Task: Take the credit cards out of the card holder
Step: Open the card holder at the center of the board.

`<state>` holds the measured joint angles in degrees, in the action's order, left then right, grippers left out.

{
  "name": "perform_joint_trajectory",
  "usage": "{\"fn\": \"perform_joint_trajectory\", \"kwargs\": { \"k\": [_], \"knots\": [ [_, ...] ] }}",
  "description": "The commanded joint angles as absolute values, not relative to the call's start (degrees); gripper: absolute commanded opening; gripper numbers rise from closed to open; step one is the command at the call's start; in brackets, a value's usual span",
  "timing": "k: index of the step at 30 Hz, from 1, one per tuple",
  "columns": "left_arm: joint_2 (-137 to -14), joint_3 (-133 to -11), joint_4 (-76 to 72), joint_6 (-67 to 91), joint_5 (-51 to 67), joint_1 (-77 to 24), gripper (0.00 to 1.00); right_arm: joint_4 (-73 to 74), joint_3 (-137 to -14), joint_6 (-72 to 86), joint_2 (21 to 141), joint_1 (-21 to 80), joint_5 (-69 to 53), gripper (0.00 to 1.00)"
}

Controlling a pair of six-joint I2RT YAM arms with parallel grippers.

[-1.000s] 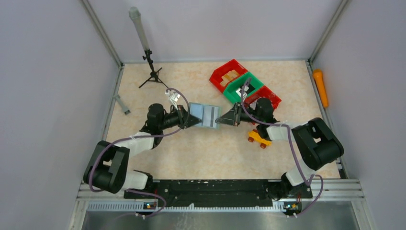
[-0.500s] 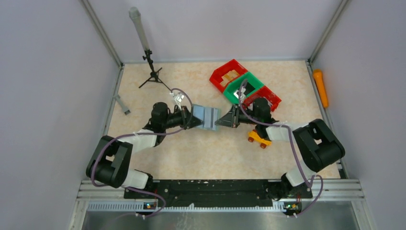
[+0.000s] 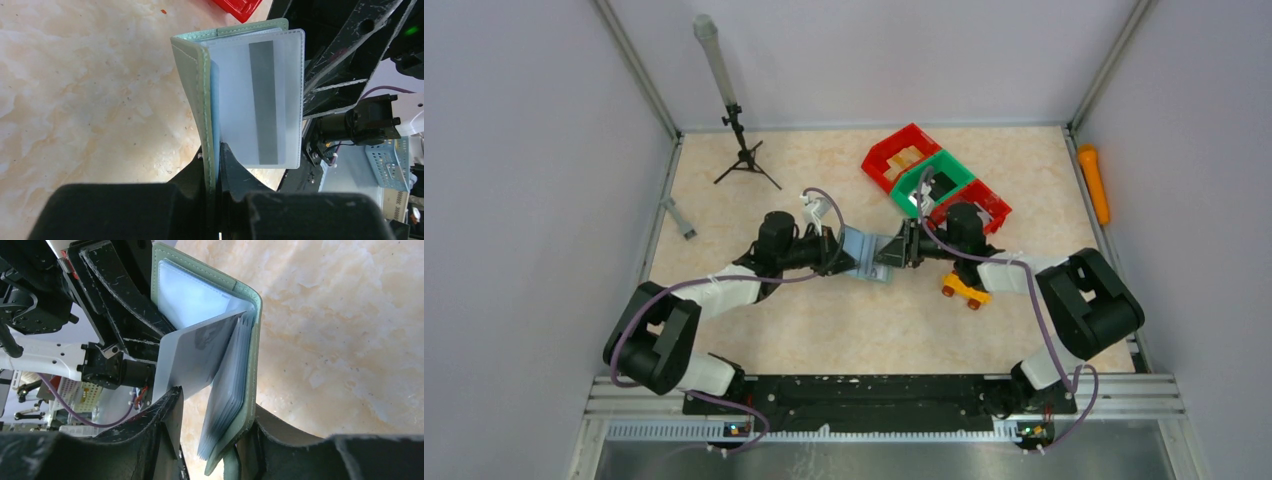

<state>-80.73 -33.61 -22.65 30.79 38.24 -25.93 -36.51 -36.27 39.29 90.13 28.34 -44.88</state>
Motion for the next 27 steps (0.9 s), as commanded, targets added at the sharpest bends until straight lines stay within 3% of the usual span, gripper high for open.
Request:
{"fn": "perform_joint_trajectory", "kwargs": {
  "k": [1, 5, 10, 17, 18, 21, 25, 27],
  "knots": [
    [-79.89, -36.73, -21.76, 28.56, 37.67, -26.33, 0.0, -38.7, -38.85, 38.27, 89.79, 28.95, -44.97, 0.43],
    [-80.5, -36.92, -22.24, 28.98, 38.75, -26.33, 0.02, -38.97, -38.94, 38.63, 90.09, 29.03, -45.24, 0.48],
    [-80.92, -37.02, -23.3, 29.74, 40.04, -26.36, 0.04, -37.6, -39.89, 38.65, 91.7, 29.12, -46.18, 0.45],
    [-81.04, -37.12, -23.5, 29.76, 40.04, -26.58, 0.06, -34.87, -41.67, 37.95, 93.63, 30.17, -46.45, 0.59],
    [-81.19, -37.24, -23.33, 29.79, 40.02, -26.62, 0.06, -34.29, -41.8, 37.53, 93.5, 30.36, -46.27, 0.57],
    [-81.48, -37.44, -23.04, 29.79, 40.23, -26.67, 0.1, -32.55, -42.51, 36.58, 93.83, 30.42, -45.65, 0.36],
    [-81.08, -37.31, -22.77, 29.79, 39.78, -26.64, 0.19, -29.22, -43.7, 35.65, 94.97, 30.42, -44.66, 0.16],
    [-80.79, -37.44, -21.81, 29.88, 38.59, -26.51, 0.35, -24.62, -44.9, 33.91, 95.49, 30.41, -42.31, 0.07]
  ]
}}
